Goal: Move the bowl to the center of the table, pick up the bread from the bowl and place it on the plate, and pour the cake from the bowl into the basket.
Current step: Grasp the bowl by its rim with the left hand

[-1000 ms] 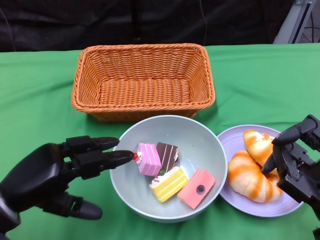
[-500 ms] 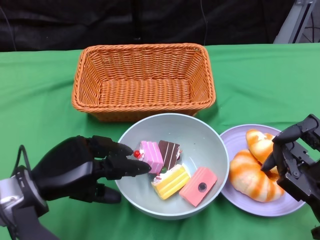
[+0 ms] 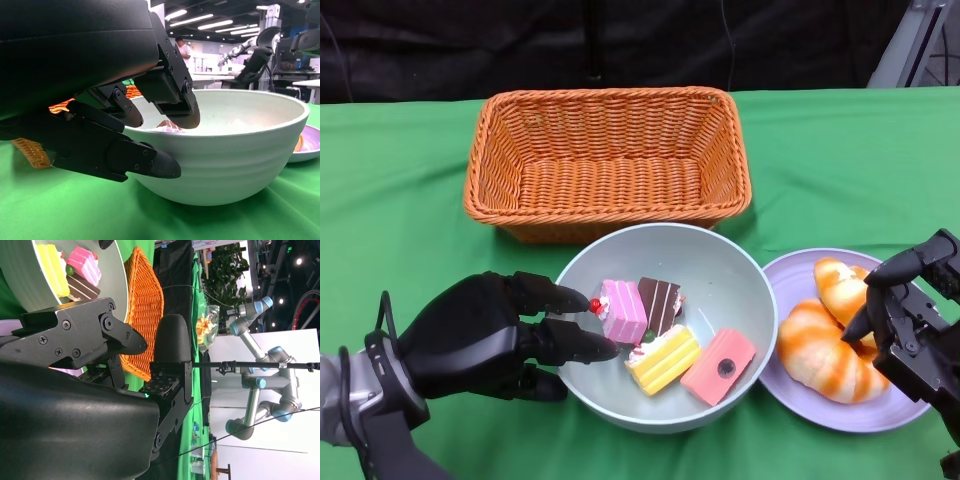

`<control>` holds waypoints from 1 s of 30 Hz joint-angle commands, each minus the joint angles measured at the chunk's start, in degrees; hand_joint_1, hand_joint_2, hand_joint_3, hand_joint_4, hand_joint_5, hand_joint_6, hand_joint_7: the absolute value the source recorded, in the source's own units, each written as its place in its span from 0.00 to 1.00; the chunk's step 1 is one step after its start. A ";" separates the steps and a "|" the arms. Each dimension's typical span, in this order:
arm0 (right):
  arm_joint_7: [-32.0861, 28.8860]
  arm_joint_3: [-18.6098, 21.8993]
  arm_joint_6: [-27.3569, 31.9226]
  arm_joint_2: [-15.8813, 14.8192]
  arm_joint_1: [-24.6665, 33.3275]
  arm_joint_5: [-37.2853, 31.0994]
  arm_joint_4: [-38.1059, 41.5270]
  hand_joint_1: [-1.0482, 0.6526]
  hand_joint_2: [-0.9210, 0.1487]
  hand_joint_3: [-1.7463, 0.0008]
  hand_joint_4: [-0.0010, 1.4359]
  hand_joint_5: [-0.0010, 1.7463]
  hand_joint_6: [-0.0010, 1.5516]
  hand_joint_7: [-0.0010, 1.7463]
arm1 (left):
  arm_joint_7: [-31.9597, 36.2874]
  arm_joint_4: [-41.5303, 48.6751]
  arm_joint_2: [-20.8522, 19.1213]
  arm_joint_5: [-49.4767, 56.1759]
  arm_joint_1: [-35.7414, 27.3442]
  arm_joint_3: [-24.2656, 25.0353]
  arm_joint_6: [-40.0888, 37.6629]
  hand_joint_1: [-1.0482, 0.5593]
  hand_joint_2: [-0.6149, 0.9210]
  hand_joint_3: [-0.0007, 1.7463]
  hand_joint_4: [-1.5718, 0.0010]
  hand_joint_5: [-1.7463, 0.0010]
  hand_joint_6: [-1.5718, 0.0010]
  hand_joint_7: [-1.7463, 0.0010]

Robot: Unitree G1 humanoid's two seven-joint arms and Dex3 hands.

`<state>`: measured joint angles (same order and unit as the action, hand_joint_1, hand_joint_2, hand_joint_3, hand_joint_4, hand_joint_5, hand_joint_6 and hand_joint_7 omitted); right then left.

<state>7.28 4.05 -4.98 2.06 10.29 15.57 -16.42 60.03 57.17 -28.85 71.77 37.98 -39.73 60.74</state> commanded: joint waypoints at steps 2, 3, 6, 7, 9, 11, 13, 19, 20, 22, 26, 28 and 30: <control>-0.53 0.15 0.24 0.06 -0.18 0.01 -0.29 0.63 0.06 0.55 0.41 1.00 0.35 0.82 | -0.95 0.64 0.25 -0.93 0.63 -2.74 -1.27 0.44 1.00 0.04 0.40 0.96 0.44 0.98; -0.51 0.12 0.03 0.01 -0.20 -0.16 -0.19 0.63 0.07 0.55 0.41 1.00 0.35 0.82 | -0.99 0.66 0.44 -1.19 0.68 -3.16 -1.44 0.44 1.00 0.05 0.40 0.96 0.44 0.98; -0.50 0.08 -0.35 -0.01 -0.26 -0.49 0.09 0.63 0.07 0.54 0.40 1.00 0.35 0.82 | -1.29 0.82 0.68 -2.16 0.84 -4.24 -1.75 0.44 1.00 0.06 0.39 0.96 0.43 0.98; -0.64 0.05 -0.36 0.04 -0.28 -0.68 0.11 0.63 0.07 0.54 0.40 1.00 0.35 0.82 | -1.80 0.95 0.85 -2.60 0.87 -4.52 -1.81 0.44 1.00 0.06 0.39 0.95 0.42 0.98; -1.03 -0.02 -0.14 0.17 -0.28 -1.03 -0.02 0.63 0.08 0.53 0.40 1.00 0.35 0.82 | -2.82 1.10 1.11 -3.41 0.86 -4.87 -2.01 0.44 1.00 0.06 0.38 0.95 0.42 0.98; -1.43 -0.11 0.45 0.24 -0.20 -1.15 -0.37 0.64 0.10 0.51 0.39 1.00 0.35 0.81 | -3.34 1.24 1.42 -3.93 0.81 -5.17 -2.23 0.44 1.00 0.07 0.37 0.95 0.41 0.98; -1.72 -0.20 1.15 0.27 -0.09 -0.91 -0.73 0.63 0.10 0.51 0.39 1.00 0.35 0.80 | -3.39 1.34 1.61 -4.30 0.82 -5.57 -2.42 0.45 1.00 0.07 0.36 0.95 0.41 0.98; -2.26 -0.53 1.39 0.22 -0.24 -1.81 -0.90 0.64 0.09 0.52 0.37 0.99 0.34 0.80 | -3.78 2.13 2.50 -5.67 0.96 -6.21 -2.73 0.46 1.00 0.06 0.35 0.95 0.39 0.98; -2.36 -0.56 1.51 0.26 -0.26 -1.93 -0.96 0.64 0.09 0.52 0.37 0.99 0.34 0.80 | -3.94 2.29 2.66 -5.87 1.00 -6.20 -2.77 0.47 1.00 0.06 0.34 0.95 0.39 0.98; -2.54 -0.62 1.67 0.36 -0.29 -2.05 -1.06 0.64 0.09 0.52 0.36 0.99 0.34 0.80 | -4.52 2.56 2.93 -6.38 1.06 -6.09 -2.73 0.47 1.00 0.06 0.34 0.95 0.39 0.98; -2.36 -0.67 0.65 0.08 -0.53 -2.84 -0.32 0.64 0.08 0.53 0.36 0.99 0.34 0.80 | -5.36 2.78 3.30 -7.41 1.13 -6.06 -3.19 0.48 1.00 0.07 0.32 0.94 0.36 0.97; -1.77 -0.62 -0.06 -0.11 -0.62 -2.80 0.26 0.64 0.08 0.52 0.36 0.99 0.33 0.81 | -5.42 2.76 3.47 -7.81 1.10 -5.86 -3.43 0.49 1.00 0.03 0.39 0.62 0.30 0.96; -1.75 -0.60 -0.33 -0.23 -0.62 -3.15 0.59 0.64 0.09 0.53 0.36 0.99 0.33 0.81 | -5.80 2.89 3.54 -8.68 0.97 -5.35 -3.27 0.51 1.00 0.02 0.52 0.21 0.24 0.95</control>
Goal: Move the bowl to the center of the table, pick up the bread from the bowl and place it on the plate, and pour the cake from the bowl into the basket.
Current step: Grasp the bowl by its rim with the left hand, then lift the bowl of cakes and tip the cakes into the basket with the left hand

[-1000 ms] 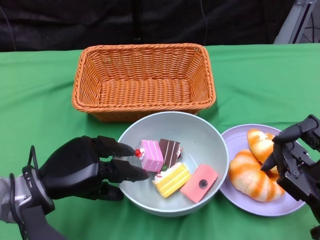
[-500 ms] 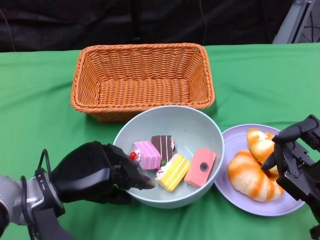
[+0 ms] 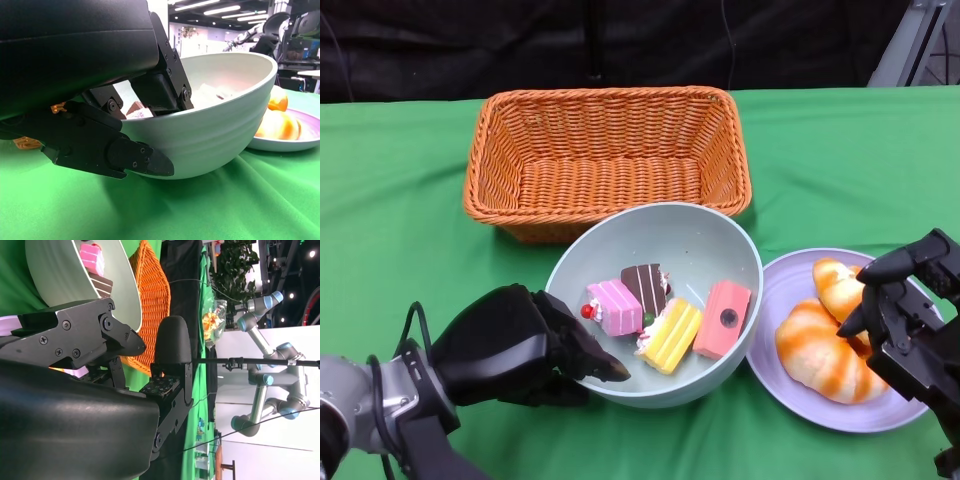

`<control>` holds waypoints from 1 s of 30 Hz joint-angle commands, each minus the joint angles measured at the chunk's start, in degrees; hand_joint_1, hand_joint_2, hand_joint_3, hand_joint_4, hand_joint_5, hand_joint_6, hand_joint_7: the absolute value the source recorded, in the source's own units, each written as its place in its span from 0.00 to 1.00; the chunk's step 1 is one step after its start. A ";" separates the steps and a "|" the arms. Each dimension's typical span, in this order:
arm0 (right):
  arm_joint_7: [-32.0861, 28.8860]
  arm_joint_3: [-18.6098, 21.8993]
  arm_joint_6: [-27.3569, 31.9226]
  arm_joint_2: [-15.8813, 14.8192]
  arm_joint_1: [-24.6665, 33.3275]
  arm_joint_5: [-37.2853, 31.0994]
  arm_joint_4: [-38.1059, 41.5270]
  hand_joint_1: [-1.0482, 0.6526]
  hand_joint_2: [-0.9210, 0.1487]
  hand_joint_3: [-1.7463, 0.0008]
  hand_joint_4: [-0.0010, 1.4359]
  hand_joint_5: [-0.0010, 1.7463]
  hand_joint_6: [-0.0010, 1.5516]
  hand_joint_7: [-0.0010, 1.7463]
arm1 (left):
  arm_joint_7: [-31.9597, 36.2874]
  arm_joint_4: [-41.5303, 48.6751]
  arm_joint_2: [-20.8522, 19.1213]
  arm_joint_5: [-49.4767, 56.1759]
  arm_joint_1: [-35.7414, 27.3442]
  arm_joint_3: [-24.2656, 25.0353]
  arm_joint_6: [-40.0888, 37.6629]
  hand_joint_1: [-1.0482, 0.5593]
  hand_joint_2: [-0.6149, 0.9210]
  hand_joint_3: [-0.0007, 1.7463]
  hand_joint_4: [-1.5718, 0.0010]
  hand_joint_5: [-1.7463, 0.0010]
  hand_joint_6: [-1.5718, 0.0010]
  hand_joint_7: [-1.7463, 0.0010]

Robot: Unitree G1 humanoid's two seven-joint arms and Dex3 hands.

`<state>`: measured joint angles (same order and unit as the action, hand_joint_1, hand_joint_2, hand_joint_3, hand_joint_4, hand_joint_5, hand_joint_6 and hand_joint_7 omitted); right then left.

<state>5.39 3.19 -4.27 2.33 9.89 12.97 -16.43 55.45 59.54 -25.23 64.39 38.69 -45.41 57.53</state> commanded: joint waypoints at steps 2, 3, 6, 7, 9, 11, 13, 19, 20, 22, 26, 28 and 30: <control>0.09 0.27 -1.50 -0.53 -0.23 -1.11 0.95 0.64 0.10 0.53 0.36 0.99 0.33 0.80 | -1.20 0.54 -0.11 -2.34 0.06 0.81 0.53 0.52 1.00 0.07 0.56 0.10 0.22 0.92; 0.01 0.26 -1.68 -0.44 -0.25 -1.33 1.04 0.64 0.10 0.53 0.36 0.99 0.33 0.80 | -1.72 0.52 -0.23 -3.41 -0.11 1.30 1.33 0.52 1.00 0.09 0.57 0.07 0.22 0.91; -0.07 0.31 -1.98 -0.30 -0.23 -1.72 1.21 0.64 0.10 0.53 0.37 0.98 0.33 0.80 | -4.66 0.21 -0.87 -6.43 -0.41 2.70 3.66 0.52 1.00 0.18 0.60 0.01 0.45 0.50; 0.00 0.33 -1.95 -0.30 -0.18 -1.73 1.17 0.64 0.10 0.53 0.37 0.98 0.34 0.80 | -6.77 -0.19 -1.52 -7.89 -0.36 3.34 5.18 0.52 1.00 0.23 0.60 0.01 0.50 0.40; 0.09 0.37 -1.90 -0.29 -0.13 -1.74 1.10 0.65 0.10 0.53 0.37 0.97 0.34 0.79 | -10.10 -0.92 -2.26 -9.93 -0.52 4.51 6.99 0.52 1.00 0.27 0.61 0.00 0.56 0.30; 0.19 0.35 -1.86 -0.29 -0.07 -1.70 1.01 0.65 0.10 0.52 0.37 0.97 0.34 0.79 | -14.82 -1.52 -3.16 -13.08 -0.69 5.80 9.83 0.52 1.00 0.27 0.61 0.00 0.58 0.28; 0.30 0.30 -1.94 -0.39 -0.02 -1.85 1.01 0.65 0.10 0.52 0.37 0.97 0.34 0.79 | -22.94 -1.98 -4.47 -19.29 -0.76 7.29 14.12 0.50 1.00 0.25 0.60 0.00 0.59 0.25; 0.69 0.32 -1.65 -0.49 -0.15 -1.82 1.36 0.65 0.10 0.53 0.38 0.97 0.35 0.79 | -50.07 -8.38 -7.91 -50.60 -3.22 7.82 17.18 0.49 1.00 0.31 0.60 0.04 0.55 0.33; 0.72 0.27 -1.81 -0.49 -0.16 -1.95 1.46 0.65 0.10 0.53 0.39 0.97 0.35 0.79 | -54.16 -11.41 -8.87 -56.30 -4.08 7.71 15.48 0.49 1.00 0.32 0.60 0.04 0.56 0.33; 0.72 0.12 -1.98 -0.47 -0.07 -2.23 1.58 0.65 0.10 0.53 0.39 0.97 0.35 0.78 | -61.01 -17.03 -10.44 -65.17 -5.66 8.10 11.77 0.50 0.99 0.32 0.61 0.04 0.56 0.33; 0.59 -0.20 -1.55 -0.54 0.24 -2.59 1.28 0.65 0.09 0.53 0.38 0.96 0.35 0.78 | -72.40 -27.49 -12.64 -78.54 -8.04 10.69 4.33 0.51 0.90 0.47 0.61 0.02 0.56 0.31; 0.48 -0.31 -1.35 -0.48 0.30 -2.60 1.16 0.65 0.08 0.54 0.38 0.97 0.35 0.77 | -77.48 -31.71 -12.93 -84.08 -9.09 12.75 0.96 0.52 0.88 0.50 0.61 0.00 0.57 0.31; 0.42 -0.42 -1.27 -0.56 0.35 -2.83 1.12 0.65 0.08 0.54 0.38 0.97 0.36 0.77 | -81.86 -35.05 -12.18 -88.32 -9.99 15.56 -2.43 0.52 0.87 0.50 0.61 0.00 0.57 0.30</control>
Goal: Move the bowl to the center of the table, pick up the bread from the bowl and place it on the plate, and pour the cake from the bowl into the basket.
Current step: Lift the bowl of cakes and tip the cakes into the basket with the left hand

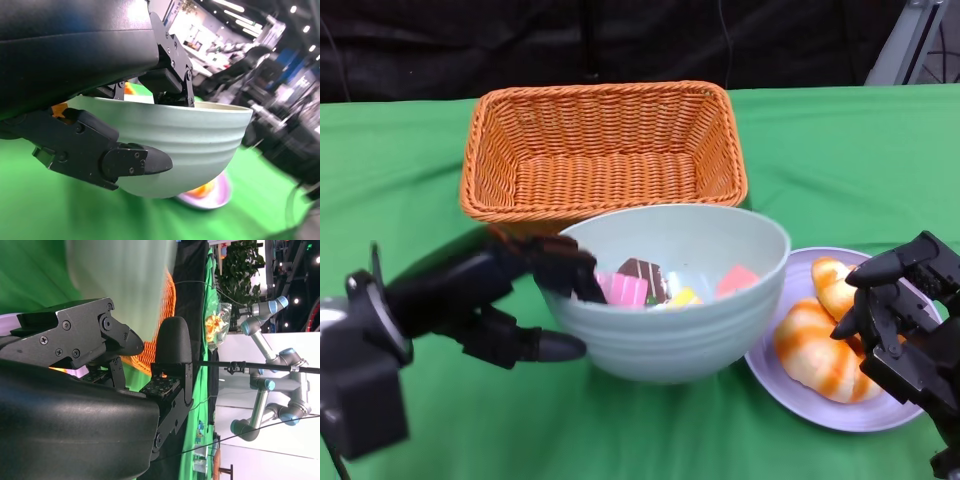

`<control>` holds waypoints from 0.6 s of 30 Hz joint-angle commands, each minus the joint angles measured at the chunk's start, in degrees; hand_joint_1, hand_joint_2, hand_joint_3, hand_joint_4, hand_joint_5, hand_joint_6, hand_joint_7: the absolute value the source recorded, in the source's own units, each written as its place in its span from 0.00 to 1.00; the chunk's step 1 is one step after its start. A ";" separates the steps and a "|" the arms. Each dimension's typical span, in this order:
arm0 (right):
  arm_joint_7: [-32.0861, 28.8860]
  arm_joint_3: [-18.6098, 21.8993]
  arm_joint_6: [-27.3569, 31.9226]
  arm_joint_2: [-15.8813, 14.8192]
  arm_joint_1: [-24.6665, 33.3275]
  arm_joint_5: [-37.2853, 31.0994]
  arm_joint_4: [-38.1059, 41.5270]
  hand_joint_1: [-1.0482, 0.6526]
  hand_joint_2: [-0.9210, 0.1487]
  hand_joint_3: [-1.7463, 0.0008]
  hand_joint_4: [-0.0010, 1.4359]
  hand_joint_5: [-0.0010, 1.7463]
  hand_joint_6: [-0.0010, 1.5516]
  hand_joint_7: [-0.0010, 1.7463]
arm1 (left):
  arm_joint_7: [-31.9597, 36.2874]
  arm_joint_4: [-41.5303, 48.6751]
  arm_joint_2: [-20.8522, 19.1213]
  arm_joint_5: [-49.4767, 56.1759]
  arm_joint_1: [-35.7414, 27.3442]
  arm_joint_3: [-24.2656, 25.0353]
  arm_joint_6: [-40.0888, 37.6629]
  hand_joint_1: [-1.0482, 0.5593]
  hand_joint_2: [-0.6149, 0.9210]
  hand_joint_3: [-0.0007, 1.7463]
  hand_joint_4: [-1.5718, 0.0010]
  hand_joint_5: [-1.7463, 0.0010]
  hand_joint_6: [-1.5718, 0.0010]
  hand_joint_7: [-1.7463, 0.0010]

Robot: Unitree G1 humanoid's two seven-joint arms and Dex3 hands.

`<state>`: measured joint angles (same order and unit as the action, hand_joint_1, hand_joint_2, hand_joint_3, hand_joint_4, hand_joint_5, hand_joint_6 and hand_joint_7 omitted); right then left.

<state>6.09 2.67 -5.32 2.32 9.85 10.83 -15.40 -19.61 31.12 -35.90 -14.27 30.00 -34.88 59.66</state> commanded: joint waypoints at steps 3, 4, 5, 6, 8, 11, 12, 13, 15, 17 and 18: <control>-0.40 -0.06 0.02 -0.83 0.38 -1.37 0.22 0.66 0.06 0.55 0.38 0.97 0.35 0.77 | -11.95 -9.83 1.97 -13.46 -1.13 10.31 -9.74 0.54 0.89 0.48 0.56 0.04 0.53 0.35; -0.29 -0.11 -0.06 -0.91 0.34 -1.54 0.44 0.66 0.06 0.56 0.38 0.97 0.35 0.77 | -12.97 -10.10 3.26 -13.24 -0.61 11.87 -11.37 0.55 0.89 0.47 0.56 0.05 0.53 0.35; -0.19 -0.17 -0.14 -0.99 0.32 -1.75 0.62 0.65 0.06 0.57 0.38 0.97 0.35 0.77 | -13.68 -10.17 4.53 -12.58 -0.01 13.34 -12.76 0.55 0.90 0.46 0.56 0.06 0.53 0.35; -0.05 -0.22 -0.24 -1.05 0.30 -1.83 0.84 0.66 0.05 0.58 0.38 0.97 0.35 0.78 | -13.90 -9.75 5.96 -11.31 0.87 14.73 -13.56 0.55 0.91 0.44 0.56 0.07 0.52 0.35; 0.07 -0.27 -0.35 -1.04 0.28 -1.93 1.09 0.66 0.04 0.59 0.38 0.97 0.35 0.77 | -14.62 -9.10 8.41 -9.29 1.97 17.15 -14.77 0.55 0.92 0.41 0.56 0.07 0.52 0.35; -0.61 -0.47 -0.71 -0.83 0.33 -3.11 1.58 0.66 0.03 0.60 0.38 0.97 0.35 0.78 | -15.05 -6.04 12.92 -6.41 5.50 19.95 -16.74 0.59 0.90 0.42 0.54 0.09 0.51 0.35; -0.67 -0.47 -0.98 -0.89 0.31 -3.42 2.01 0.66 0.03 0.60 0.38 0.97 0.35 0.78 | -15.10 -4.76 14.31 -5.39 6.84 20.68 -17.39 0.59 0.89 0.43 0.53 0.10 0.50 0.36; -0.66 -0.46 -1.19 -0.95 0.28 -3.58 2.32 0.66 0.03 0.61 0.38 0.97 0.35 0.78 | -15.35 -3.95 15.31 -4.56 7.60 21.44 -17.80 0.60 0.89 0.44 0.52 0.11 0.50 0.37; -0.46 -0.44 -1.77 -1.06 0.23 -3.90 3.06 0.66 0.03 0.61 0.37 0.97 0.35 0.79 | -15.52 -1.29 17.70 -3.04 9.72 22.69 -18.27 0.61 0.88 0.45 0.51 0.11 0.49 0.37; -0.31 -0.38 -2.04 -1.10 0.12 -4.08 3.70 0.65 0.03 0.61 0.37 0.97 0.34 0.79 | -15.13 1.72 19.80 -1.02 11.95 23.84 -17.99 0.60 0.88 0.45 0.50 0.11 0.48 0.37; -0.19 -0.27 -2.28 -1.18 -0.03 -4.12 4.22 0.65 0.03 0.61 0.37 0.98 0.34 0.79 | -13.97 3.82 21.04 0.55 13.43 24.38 -18.22 0.60 0.88 0.45 0.50 0.11 0.48 0.36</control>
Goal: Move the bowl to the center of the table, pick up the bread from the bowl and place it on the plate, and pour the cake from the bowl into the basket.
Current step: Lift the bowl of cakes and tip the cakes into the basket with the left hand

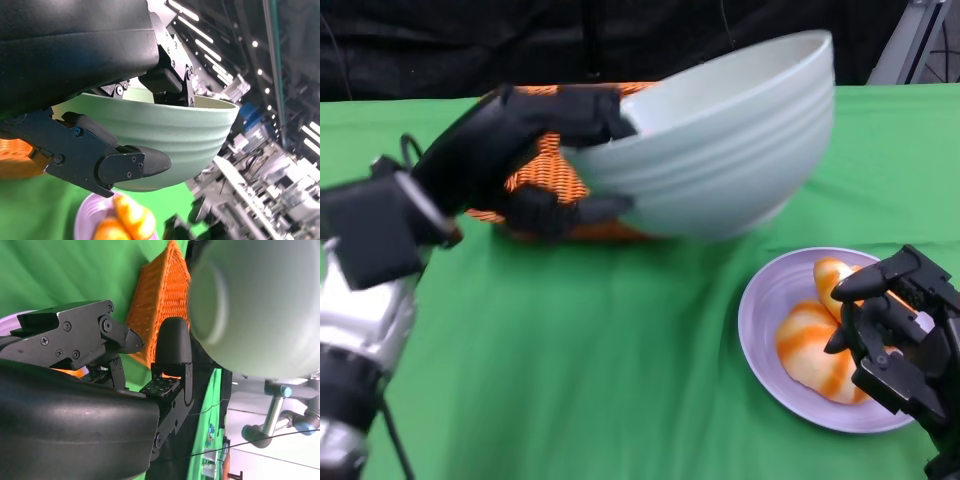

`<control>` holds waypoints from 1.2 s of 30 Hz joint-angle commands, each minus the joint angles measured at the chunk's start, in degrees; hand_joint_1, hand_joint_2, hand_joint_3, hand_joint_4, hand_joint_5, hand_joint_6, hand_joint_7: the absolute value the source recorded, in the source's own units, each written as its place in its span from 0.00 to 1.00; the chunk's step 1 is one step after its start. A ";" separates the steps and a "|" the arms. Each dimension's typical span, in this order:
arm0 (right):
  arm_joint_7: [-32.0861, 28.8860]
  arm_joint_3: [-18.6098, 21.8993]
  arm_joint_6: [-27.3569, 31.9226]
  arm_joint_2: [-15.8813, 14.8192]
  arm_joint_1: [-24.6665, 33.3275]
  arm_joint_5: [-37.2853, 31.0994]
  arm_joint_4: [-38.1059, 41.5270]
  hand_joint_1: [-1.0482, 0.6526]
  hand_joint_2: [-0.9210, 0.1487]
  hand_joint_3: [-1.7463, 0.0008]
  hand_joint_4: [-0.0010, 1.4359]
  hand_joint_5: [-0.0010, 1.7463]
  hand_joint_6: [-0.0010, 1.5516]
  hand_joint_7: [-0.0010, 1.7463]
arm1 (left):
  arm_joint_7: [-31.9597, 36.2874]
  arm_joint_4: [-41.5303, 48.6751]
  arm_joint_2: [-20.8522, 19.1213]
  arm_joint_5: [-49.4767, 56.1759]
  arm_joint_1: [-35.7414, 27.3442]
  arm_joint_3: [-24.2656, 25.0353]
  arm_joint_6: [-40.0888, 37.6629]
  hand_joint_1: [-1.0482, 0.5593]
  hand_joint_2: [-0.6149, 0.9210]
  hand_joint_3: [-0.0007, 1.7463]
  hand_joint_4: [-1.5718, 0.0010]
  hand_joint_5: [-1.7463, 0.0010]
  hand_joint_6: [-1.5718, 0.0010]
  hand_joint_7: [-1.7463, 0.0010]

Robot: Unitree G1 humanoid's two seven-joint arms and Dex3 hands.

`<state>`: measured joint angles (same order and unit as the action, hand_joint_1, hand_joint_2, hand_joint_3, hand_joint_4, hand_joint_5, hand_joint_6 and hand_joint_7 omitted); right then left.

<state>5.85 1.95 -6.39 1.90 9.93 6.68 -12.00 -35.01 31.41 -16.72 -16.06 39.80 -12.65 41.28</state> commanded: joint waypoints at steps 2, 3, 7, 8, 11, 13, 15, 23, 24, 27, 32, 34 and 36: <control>0.09 0.52 -2.22 -1.11 -0.48 -0.82 2.02 0.65 0.04 0.61 0.38 0.97 0.34 0.80 | 3.08 8.74 4.34 4.92 6.68 3.28 0.26 0.60 0.87 0.45 0.49 0.13 0.47 0.34; 0.04 0.53 -2.72 -1.29 -0.63 -1.32 2.56 0.65 0.05 0.60 0.38 0.97 0.34 0.80 | 3.72 11.20 5.38 6.10 7.99 3.83 0.64 0.60 0.87 0.45 0.48 0.14 0.47 0.34; 0.06 0.83 -3.92 -1.78 -1.21 -2.34 5.02 0.65 0.11 0.55 0.37 0.96 0.34 0.81 | 7.97 20.44 8.32 11.73 13.20 5.03 2.30 0.58 0.86 0.47 0.47 0.13 0.47 0.33; 0.02 0.94 -3.88 -1.77 -1.27 -2.32 5.31 0.64 0.12 0.55 0.37 0.96 0.34 0.81 | 9.23 22.63 9.10 12.93 14.50 5.27 2.73 0.58 0.84 0.49 0.47 0.13 0.47 0.33; -0.57 1.07 -4.15 -1.75 -1.43 -2.87 5.91 0.64 0.13 0.55 0.37 0.97 0.34 0.81 | 11.88 27.81 11.01 15.25 17.59 6.02 2.68 0.57 0.82 0.53 0.47 0.16 0.47 0.33; -0.75 1.11 -4.37 -1.82 -1.48 -3.12 6.27 0.64 0.13 0.54 0.37 0.97 0.34 0.81 | 13.05 30.40 12.52 15.59 19.38 7.06 0.28 0.55 0.82 0.51 0.48 0.17 0.47 0.34; -0.72 1.16 -4.67 -1.95 -1.60 -3.19 6.79 0.65 0.13 0.54 0.37 0.96 0.33 0.82 | 13.61 32.03 13.87 15.24 20.66 8.31 -2.28 0.53 0.84 0.48 0.47 0.18 0.46 0.36; -0.33 1.11 -4.51 -2.02 -2.11 -2.84 7.87 0.65 0.12 0.54 0.37 0.98 0.33 0.82 | 14.77 36.61 18.67 11.84 24.35 15.32 -12.09 0.53 0.82 0.51 0.47 0.11 0.50 0.26; -0.40 1.10 -4.61 -2.03 -2.14 -3.00 7.97 0.65 0.12 0.53 0.38 0.98 0.33 0.83 | 14.26 37.18 19.25 10.73 24.77 16.62 -13.63 0.53 0.82 0.52 0.48 0.09 0.51 0.25; -0.71 1.09 -4.56 -2.12 -2.22 -3.51 8.14 0.65 0.13 0.53 0.37 0.99 0.33 0.83 | 14.25 38.45 20.34 8.67 25.84 19.51 -17.72 0.51 0.80 0.55 0.50 0.05 0.53 0.20; -0.24 1.06 -5.05 -2.27 -2.49 -3.23 8.87 0.65 0.14 0.51 0.36 1.00 0.33 0.84 | 15.85 40.13 21.67 4.96 27.47 24.56 -25.72 0.52 0.75 0.63 0.51 0.01 0.54 0.17; -0.18 1.02 -5.01 -2.29 -2.53 -3.20 8.90 0.65 0.14 0.50 0.35 1.00 0.32 0.85 | 16.08 40.24 21.92 4.22 27.82 25.83 -27.53 0.53 0.75 0.63 0.50 0.02 0.53 0.18; 0.00 0.97 -4.67 -2.15 -2.50 -2.87 8.85 0.65 0.14 0.50 0.35 1.00 0.32 0.85 | 15.99 40.71 22.16 2.19 28.38 28.09 -30.49 0.54 0.76 0.63 0.49 0.02 0.52 0.18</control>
<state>5.76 2.51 -10.62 0.59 7.62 3.38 -3.14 -19.41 71.87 5.41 -11.92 65.13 13.68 12.40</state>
